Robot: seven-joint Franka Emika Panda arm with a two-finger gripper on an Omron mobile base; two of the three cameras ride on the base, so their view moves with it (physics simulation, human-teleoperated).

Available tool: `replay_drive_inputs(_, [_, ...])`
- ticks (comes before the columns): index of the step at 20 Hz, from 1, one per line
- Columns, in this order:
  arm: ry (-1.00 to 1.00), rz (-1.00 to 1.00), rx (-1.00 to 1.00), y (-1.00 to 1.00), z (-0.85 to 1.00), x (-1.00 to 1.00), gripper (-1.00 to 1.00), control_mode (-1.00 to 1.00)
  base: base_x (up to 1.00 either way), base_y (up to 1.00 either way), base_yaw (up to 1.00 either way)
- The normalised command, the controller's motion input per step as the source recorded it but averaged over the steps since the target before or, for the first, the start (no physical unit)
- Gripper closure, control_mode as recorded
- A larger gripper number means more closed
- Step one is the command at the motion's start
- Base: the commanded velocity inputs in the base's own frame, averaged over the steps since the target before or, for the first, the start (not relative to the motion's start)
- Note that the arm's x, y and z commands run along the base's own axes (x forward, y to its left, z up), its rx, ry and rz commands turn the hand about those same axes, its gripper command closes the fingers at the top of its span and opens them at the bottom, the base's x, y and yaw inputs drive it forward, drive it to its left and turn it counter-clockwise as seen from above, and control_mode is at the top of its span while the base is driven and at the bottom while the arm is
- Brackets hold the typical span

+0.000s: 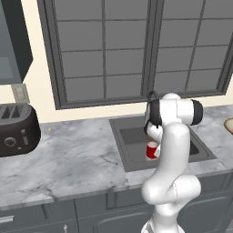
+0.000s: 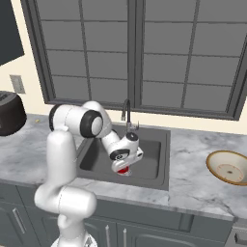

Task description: Pick the mug and place it in the sink. Pick the bowl and place it in the open cabinet and then close the cabinet.

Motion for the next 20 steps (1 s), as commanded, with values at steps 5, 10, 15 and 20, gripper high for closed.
replay_drive_inputs(5, [0.0, 0.02, 0.0, 0.0, -0.31, 0.45, 1.0, -1.0, 0.0, 0.0, 0.0])
replay_drive_inputs(10, [0.0, 0.02, 0.0, 0.0, -0.28, 0.44, 1.0, -1.0, 0.0, 0.0, 0.0])
replay_drive_inputs(15, [0.0, 0.03, 0.0, 0.0, -0.23, 0.44, 1.0, -1.0, 0.0, 0.0, 0.0])
replay_drive_inputs(20, [0.0, 0.01, 0.0, 0.0, -0.07, 0.16, -1.0, -1.0, 0.0, 0.0, 0.0])
